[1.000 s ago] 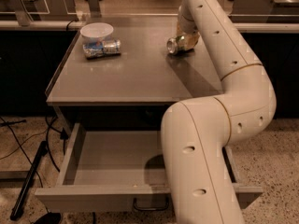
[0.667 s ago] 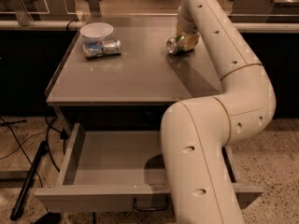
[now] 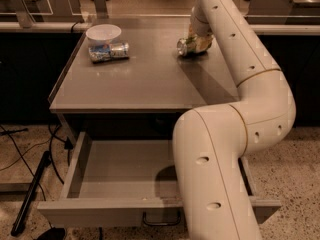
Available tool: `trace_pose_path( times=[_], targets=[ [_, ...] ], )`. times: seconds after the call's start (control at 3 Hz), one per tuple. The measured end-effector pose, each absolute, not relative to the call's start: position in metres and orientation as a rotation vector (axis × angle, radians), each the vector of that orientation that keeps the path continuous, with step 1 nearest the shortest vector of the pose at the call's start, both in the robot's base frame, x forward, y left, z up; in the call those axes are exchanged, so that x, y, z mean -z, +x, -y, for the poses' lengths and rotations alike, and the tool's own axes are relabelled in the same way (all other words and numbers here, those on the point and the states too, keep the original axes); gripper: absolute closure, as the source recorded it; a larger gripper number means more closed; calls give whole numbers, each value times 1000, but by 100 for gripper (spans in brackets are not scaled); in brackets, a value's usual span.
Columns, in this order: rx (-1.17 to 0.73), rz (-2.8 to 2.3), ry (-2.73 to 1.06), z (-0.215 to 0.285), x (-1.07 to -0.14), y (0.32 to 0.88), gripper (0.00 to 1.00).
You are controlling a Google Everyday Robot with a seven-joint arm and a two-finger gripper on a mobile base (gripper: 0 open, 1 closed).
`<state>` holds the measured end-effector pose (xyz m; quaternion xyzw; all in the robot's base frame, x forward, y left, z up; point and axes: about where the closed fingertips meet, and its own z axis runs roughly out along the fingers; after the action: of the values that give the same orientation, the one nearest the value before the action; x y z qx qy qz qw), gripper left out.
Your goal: Place green can into top drawer
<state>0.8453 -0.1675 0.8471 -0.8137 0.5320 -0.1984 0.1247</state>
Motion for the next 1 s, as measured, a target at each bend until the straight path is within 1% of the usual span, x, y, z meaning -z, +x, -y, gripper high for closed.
trace_pose_path(
  times=[1.0],
  targets=[
    [554, -1599, -2335, 178, -860, 832, 100]
  ],
)
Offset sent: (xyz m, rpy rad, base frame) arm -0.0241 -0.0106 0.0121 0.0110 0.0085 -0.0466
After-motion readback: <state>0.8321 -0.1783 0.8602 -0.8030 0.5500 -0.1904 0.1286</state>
